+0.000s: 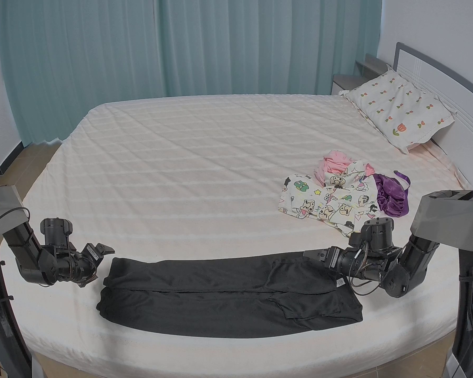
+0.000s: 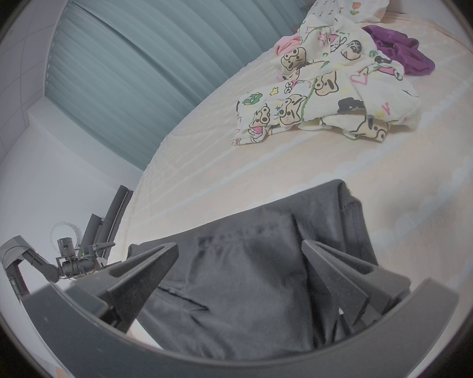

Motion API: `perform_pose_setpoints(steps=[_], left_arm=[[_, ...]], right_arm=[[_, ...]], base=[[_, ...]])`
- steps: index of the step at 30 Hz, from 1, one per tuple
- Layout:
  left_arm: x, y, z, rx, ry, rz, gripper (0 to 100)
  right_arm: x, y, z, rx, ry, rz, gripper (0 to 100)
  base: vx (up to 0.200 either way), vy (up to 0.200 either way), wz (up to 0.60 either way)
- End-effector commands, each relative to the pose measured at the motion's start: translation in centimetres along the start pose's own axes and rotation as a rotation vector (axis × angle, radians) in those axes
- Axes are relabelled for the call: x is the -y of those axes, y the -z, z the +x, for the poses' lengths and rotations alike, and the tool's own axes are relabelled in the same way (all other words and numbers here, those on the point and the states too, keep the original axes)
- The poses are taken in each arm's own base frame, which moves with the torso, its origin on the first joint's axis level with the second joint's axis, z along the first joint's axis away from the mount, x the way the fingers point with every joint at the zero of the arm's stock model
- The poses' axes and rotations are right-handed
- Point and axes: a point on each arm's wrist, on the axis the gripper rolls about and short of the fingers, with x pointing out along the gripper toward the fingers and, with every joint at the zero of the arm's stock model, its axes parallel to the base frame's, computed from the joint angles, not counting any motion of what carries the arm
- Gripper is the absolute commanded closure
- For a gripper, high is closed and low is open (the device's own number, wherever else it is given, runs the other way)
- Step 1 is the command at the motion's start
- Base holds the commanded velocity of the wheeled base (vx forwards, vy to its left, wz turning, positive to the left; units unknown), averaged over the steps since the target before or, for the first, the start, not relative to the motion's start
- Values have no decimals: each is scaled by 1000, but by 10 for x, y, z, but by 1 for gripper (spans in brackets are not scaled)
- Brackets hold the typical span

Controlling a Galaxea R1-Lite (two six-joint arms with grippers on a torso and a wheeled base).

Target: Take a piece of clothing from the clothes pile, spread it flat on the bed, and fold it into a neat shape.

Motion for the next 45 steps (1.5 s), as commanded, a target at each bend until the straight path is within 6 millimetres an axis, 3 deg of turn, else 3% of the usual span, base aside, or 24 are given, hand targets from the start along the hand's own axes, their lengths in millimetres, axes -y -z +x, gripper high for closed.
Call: perform_pose_setpoints(steps=[1, 11, 12, 18, 28, 35, 36, 41, 45], left_arm=[[-1, 1, -1, 2, 2, 0, 0], [-1, 1, -1, 2, 2, 0, 0], [-1, 1, -1, 2, 2, 0, 0], [-1, 1, -1, 2, 2, 0, 0], [-1, 1, -1, 2, 2, 0, 0], [-1, 1, -1, 2, 2, 0, 0], [-1, 1, -1, 2, 2, 0, 0], [-1, 1, -1, 2, 2, 0, 0], [-1, 1, -1, 2, 2, 0, 0]], right_arm=[[18, -2, 22, -20, 37, 10, 0], [26, 0, 38, -57, 63, -4, 0], [26, 0, 38, -57, 63, -3, 100], [27, -4, 38, -40, 58, 7, 100], [26, -28, 25, 59, 37, 1, 100], [31, -19, 31, 27, 49, -28, 100], [32, -17, 32, 21, 51, -33, 0], [35, -14, 37, 17, 53, -64, 0], [21, -36, 32, 94, 36, -84, 0]], base=[[0, 0, 0], [0, 0, 0], [0, 0, 0], [0, 0, 0], [0, 0, 0], [0, 0, 0], [0, 0, 0], [0, 0, 0], [0, 0, 0]])
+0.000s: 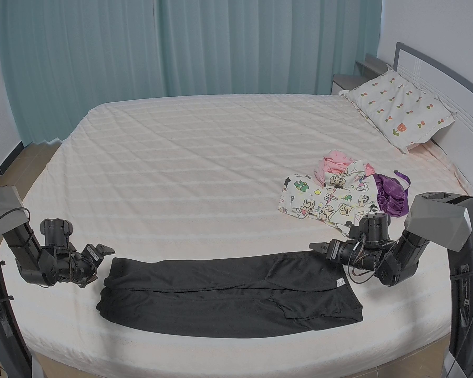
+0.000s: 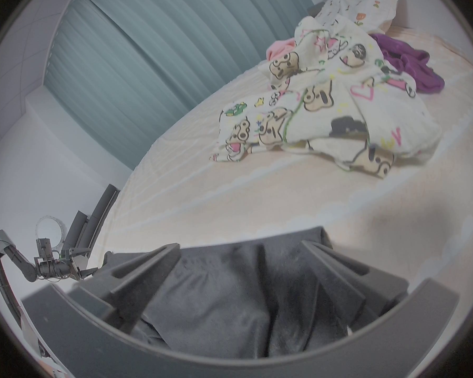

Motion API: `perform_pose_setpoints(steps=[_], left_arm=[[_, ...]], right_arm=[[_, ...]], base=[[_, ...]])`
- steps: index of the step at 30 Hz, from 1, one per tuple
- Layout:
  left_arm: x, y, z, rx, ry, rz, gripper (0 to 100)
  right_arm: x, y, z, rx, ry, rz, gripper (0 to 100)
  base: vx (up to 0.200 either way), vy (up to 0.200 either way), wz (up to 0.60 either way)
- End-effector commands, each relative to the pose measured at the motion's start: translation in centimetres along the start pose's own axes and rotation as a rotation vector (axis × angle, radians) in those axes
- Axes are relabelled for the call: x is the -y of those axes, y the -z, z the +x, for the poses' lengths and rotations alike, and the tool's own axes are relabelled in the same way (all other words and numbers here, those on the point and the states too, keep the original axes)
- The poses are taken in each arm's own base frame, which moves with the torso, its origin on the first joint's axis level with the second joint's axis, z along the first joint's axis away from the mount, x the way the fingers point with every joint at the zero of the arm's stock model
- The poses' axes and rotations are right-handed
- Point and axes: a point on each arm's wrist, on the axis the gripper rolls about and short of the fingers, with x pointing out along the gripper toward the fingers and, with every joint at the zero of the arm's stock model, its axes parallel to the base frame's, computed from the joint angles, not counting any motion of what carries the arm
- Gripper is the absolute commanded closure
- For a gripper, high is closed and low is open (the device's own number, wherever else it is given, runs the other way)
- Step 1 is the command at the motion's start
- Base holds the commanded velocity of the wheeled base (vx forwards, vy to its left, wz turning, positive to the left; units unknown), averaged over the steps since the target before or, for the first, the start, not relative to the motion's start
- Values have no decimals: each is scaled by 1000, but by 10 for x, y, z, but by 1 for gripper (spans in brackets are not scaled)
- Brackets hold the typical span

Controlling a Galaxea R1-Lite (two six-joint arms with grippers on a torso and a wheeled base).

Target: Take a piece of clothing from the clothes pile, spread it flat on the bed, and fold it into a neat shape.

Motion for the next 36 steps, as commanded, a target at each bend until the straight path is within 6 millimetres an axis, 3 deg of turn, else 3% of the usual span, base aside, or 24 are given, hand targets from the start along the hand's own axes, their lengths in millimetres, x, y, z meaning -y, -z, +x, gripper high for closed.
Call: perform_pose_setpoints(steps=[1, 3, 5, 8, 11, 20, 26, 27, 36], left_arm=[[0, 0, 0, 1, 1, 0, 0], [0, 0, 0, 1, 1, 0, 0], [0, 0, 0, 1, 1, 0, 0], [0, 0, 0, 1, 1, 0, 0], [0, 0, 0, 0, -1, -7, 0], [0, 0, -1, 2, -1, -13, 0], [0, 0, 0, 1, -2, -13, 0], [0, 0, -1, 2, -1, -13, 0], [0, 0, 0, 0, -1, -11, 0]], right_arm=[[-13, -21, -4, 64, -20, -19, 0], [-21, -23, -4, 72, -37, -30, 0], [-46, -17, 2, 65, -76, -63, 0], [-73, -2, 11, 56, -91, -100, 0], [-87, 14, 24, 14, -101, -129, 0], [-94, 30, 54, -34, -42, -246, 0], [-94, 34, 56, -73, -14, -306, 0], [-94, 34, 56, -75, -15, -314, 100], [-103, 33, 60, -46, -25, -350, 100]], base=[[0, 0, 0], [0, 0, 0], [0, 0, 0], [0, 0, 0], [0, 0, 0], [0, 0, 0], [0, 0, 0], [0, 0, 0], [0, 0, 0]])
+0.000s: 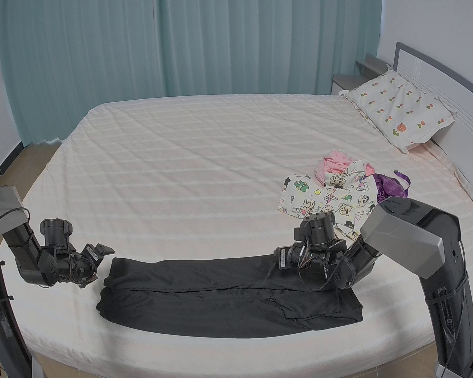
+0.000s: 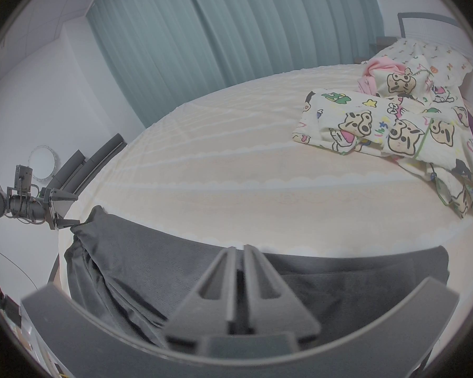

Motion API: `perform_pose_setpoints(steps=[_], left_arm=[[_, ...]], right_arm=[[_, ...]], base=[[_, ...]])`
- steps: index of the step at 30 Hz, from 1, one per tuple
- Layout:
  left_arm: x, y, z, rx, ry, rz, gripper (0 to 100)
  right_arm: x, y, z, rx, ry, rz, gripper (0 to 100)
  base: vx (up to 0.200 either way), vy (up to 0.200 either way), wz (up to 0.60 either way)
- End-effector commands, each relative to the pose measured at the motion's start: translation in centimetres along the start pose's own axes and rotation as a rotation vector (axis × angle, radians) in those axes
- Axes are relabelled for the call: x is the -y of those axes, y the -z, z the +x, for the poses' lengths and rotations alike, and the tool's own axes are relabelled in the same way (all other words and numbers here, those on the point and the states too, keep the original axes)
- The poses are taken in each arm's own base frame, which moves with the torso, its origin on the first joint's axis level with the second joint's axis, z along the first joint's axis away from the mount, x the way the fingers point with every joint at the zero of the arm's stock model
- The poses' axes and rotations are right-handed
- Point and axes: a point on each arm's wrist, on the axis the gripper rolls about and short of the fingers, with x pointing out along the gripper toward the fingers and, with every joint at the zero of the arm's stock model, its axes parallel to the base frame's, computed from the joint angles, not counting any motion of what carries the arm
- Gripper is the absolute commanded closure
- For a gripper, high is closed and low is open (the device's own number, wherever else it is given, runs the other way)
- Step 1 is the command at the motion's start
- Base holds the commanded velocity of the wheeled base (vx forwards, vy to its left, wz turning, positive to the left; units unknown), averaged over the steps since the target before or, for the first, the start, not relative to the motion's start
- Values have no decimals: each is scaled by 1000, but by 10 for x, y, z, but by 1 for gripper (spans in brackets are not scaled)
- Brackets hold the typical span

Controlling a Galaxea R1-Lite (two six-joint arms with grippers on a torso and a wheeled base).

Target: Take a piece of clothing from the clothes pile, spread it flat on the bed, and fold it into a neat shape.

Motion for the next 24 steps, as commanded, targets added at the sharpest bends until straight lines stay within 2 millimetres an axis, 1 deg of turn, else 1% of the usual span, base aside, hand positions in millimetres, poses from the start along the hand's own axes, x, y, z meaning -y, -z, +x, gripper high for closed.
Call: perform_pose_setpoints(steps=[1, 3, 4, 6, 7, 11, 12, 18, 21, 23, 24], left_arm=[[0, 0, 0, -1, 0, 1, 0], [0, 0, 0, 0, -1, 1, 0], [0, 0, 0, 0, -1, 1, 0], [0, 0, 0, 0, -1, 1, 0], [0, 0, 0, 0, -1, 1, 0], [0, 0, 0, 0, -1, 1, 0], [0, 0, 0, 0, -1, 1, 0], [0, 0, 0, 0, -1, 1, 0], [0, 0, 0, 0, -1, 1, 0], [0, 0, 0, 0, -1, 1, 0], [0, 0, 0, 0, -1, 1, 0]], right_arm=[[-6, -1, 3, 17, -6, -6, 100], [-7, -3, 4, 32, -8, -8, 100], [-12, -3, 7, 49, -20, -15, 100], [-12, -3, 7, 49, -20, -15, 100], [-16, 1, 8, 39, -21, -21, 100], [-17, 2, 9, 32, -22, -23, 100], [-17, 2, 9, 32, -22, -23, 0], [-14, -2, 8, 68, -20, -9, 0], [-2, -16, 1, 118, 38, 33, 0], [2, -20, -4, 121, 45, 53, 0], [6, -23, -9, 120, 54, 78, 0]], base=[[0, 0, 0], [0, 0, 0], [0, 0, 0], [0, 0, 0], [0, 0, 0], [0, 0, 0], [0, 0, 0], [0, 0, 0], [0, 0, 0], [0, 0, 0], [0, 0, 0]])
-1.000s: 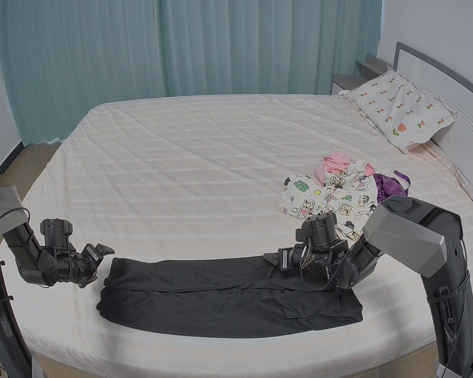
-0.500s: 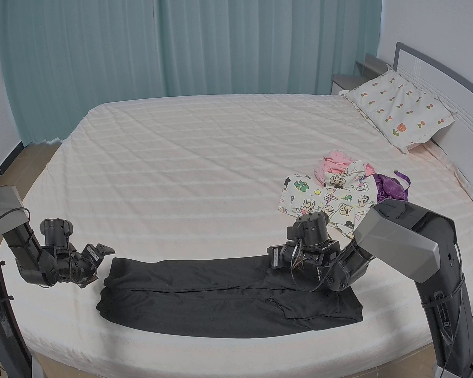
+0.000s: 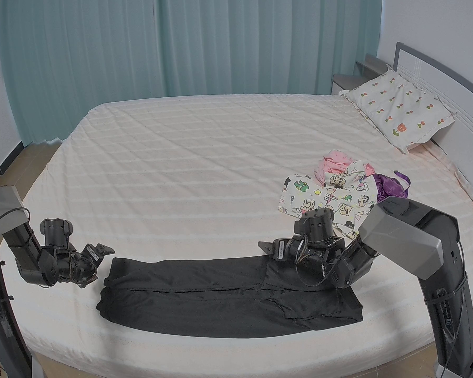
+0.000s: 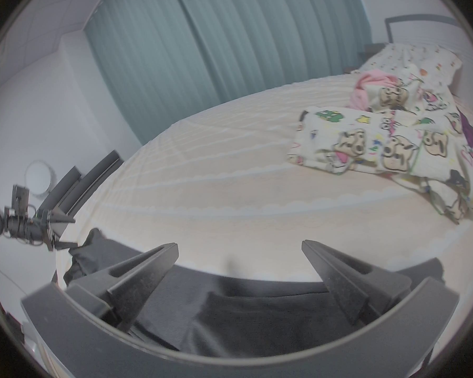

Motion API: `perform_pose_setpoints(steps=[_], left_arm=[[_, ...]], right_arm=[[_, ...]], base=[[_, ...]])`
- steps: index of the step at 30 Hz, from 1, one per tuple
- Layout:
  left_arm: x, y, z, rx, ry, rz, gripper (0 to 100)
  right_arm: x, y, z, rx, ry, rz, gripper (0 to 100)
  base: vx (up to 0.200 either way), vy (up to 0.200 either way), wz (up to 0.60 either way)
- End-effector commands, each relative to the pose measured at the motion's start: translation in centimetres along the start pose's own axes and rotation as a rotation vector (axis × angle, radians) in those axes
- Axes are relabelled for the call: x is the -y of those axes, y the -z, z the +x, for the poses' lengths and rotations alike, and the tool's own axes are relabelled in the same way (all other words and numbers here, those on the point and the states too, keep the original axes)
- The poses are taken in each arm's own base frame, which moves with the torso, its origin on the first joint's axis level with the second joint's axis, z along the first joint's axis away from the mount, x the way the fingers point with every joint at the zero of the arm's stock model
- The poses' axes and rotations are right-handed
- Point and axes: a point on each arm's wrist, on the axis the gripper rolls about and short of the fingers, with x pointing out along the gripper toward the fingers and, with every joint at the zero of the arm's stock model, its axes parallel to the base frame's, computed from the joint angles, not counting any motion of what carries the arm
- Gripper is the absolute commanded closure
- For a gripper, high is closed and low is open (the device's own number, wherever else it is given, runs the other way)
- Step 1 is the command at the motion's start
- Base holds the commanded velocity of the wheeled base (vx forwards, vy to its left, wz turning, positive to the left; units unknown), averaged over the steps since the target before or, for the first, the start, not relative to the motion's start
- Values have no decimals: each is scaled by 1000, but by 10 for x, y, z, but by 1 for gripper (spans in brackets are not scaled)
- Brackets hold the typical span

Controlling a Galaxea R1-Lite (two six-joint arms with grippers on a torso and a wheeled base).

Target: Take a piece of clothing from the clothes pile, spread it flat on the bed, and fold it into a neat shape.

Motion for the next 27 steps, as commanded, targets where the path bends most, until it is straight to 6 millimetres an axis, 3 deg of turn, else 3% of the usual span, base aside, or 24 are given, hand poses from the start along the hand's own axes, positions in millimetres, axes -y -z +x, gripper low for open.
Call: perform_pose_setpoints(steps=[1, 8, 20, 21, 27], left_arm=[[0, 0, 0, 0, 0, -1, 0], [0, 0, 0, 0, 0, -1, 0], [0, 0, 0, 0, 0, -1, 0], [0, 0, 0, 1, -1, -1, 0], [0, 0, 0, 0, 0, -1, 0]], right_arm=[[17, -14, -15, 8, 36, 67, 0], [51, -10, -24, -12, 104, 122, 0], [59, 2, -27, -55, 119, 162, 0], [59, 3, -28, -63, 120, 162, 100], [61, 5, -31, -71, 123, 167, 100]], base=[[0, 0, 0], [0, 0, 0], [0, 0, 0], [0, 0, 0], [0, 0, 0]])
